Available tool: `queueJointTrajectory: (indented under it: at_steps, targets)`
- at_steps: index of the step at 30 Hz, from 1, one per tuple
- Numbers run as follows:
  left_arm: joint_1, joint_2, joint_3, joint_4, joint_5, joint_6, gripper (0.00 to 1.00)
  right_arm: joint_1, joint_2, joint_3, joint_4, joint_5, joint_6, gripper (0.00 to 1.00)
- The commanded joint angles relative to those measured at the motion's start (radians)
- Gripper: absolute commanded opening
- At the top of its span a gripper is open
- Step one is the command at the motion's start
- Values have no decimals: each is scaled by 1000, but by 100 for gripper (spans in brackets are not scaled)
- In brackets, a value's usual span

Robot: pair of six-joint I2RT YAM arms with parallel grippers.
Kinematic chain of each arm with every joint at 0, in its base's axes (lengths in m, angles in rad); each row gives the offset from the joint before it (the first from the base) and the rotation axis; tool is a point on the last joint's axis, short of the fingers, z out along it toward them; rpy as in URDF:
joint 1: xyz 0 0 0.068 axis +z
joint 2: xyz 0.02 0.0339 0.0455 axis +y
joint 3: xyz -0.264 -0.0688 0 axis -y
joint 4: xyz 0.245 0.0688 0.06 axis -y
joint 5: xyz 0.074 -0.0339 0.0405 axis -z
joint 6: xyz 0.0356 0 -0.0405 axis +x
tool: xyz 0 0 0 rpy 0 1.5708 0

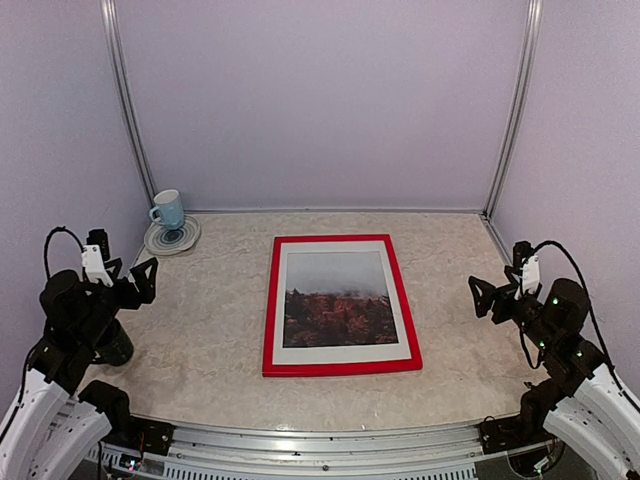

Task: Put the photo into the frame
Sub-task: Reset both arms

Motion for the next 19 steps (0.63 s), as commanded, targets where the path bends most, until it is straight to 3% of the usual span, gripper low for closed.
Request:
queueJointTrajectory:
  at_steps: [1,19]
  targets:
    - [-15,21,51,-22,24,74,99,-8,-2,15,19,0,-17,99]
    - [-51,4,59,-43,-54,107,99,-8,-25,13,10,11,-19,99]
